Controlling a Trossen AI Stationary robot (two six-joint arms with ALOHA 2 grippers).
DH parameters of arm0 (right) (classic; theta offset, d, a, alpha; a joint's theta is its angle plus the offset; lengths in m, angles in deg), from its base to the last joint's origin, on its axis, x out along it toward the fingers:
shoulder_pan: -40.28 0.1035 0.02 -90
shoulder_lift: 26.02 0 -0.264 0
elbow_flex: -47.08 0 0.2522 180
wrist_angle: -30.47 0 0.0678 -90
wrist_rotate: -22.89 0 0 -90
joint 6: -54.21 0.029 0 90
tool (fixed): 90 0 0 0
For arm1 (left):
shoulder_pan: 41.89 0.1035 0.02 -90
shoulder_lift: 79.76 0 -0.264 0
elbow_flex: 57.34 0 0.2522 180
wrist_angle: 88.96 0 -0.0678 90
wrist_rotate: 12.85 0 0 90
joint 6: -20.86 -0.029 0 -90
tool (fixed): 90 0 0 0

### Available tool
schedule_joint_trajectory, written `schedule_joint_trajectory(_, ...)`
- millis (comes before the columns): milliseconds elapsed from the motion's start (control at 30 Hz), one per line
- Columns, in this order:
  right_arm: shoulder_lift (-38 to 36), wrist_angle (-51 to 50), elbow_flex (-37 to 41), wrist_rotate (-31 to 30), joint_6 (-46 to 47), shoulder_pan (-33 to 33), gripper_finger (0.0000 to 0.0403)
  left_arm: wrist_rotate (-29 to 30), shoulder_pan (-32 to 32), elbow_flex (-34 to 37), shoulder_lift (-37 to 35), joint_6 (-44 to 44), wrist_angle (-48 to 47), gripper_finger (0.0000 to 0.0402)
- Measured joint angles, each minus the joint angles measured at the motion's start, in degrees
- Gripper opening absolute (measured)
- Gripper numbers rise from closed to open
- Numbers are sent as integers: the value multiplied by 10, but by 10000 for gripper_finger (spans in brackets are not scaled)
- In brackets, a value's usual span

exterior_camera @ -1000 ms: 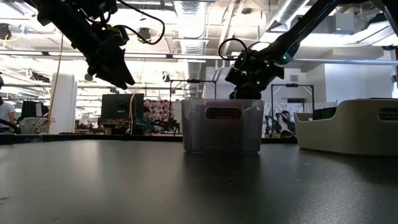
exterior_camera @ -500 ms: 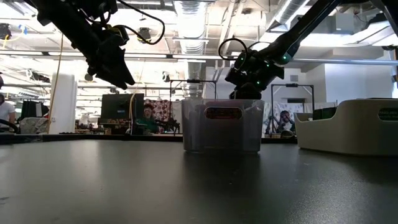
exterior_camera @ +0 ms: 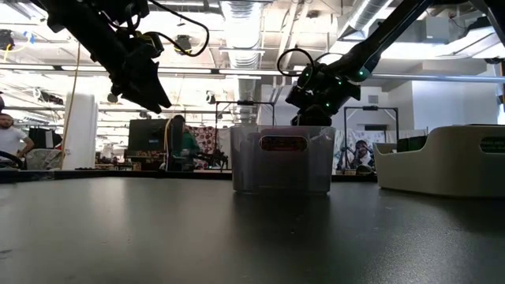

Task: Sort spices by type
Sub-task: Put the green seasoning bottle into the transparent bin

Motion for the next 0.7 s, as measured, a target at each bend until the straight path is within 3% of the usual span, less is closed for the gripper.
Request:
schedule_joint_trajectory(467, 0, 7, 0, -9, 0, -1, 310, 0, 0, 0, 0, 13, 0, 281)
schedule_joint_trajectory(700, -14, 14, -2, -11, 0, -3, 322, 0, 0, 0, 0, 15, 0, 281)
